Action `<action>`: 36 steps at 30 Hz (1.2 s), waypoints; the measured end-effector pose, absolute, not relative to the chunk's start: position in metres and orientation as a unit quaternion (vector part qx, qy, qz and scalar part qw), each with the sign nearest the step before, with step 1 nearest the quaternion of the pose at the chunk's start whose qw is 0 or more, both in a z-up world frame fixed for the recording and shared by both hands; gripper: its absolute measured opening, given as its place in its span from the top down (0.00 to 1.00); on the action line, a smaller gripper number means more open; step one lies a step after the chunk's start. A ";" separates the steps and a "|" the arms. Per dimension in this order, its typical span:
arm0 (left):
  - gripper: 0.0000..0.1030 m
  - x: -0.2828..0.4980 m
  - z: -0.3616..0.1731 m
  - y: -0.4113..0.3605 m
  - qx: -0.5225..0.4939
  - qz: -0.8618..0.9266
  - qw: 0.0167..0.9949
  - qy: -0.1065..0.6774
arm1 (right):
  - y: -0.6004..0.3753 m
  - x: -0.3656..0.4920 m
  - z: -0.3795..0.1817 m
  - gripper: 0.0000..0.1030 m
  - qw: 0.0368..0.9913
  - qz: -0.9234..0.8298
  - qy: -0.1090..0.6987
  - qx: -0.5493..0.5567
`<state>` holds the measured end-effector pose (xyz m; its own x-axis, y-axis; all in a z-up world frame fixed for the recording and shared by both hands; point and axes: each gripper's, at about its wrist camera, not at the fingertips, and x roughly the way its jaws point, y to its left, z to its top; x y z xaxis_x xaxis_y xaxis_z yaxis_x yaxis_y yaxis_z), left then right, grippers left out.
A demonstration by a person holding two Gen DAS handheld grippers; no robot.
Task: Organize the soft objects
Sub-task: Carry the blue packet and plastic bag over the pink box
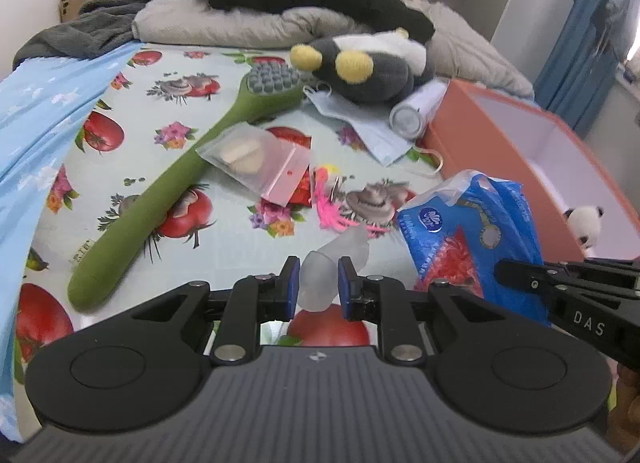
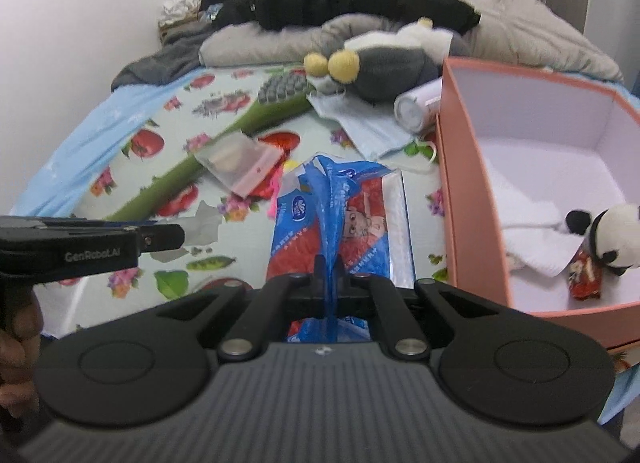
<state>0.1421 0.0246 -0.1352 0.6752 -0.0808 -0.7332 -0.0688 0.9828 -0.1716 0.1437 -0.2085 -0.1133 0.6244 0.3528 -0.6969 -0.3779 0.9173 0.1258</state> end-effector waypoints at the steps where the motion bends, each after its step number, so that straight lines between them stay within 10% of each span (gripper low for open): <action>1: 0.77 0.139 -0.131 0.025 -0.098 -0.002 0.912 0.399 | -0.209 0.142 -0.109 0.95 0.903 0.202 0.379 -0.016; 36: 0.77 0.099 -0.007 -0.040 -0.130 -0.086 0.943 0.293 | -0.291 0.089 -0.002 0.95 0.952 0.126 0.277 0.029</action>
<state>0.0989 -0.0402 -0.0065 0.8135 -0.2385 -0.5304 0.0867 0.9515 -0.2950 0.0893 -0.2914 -0.0019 0.8145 0.2555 -0.5209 -0.2234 0.9667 0.1248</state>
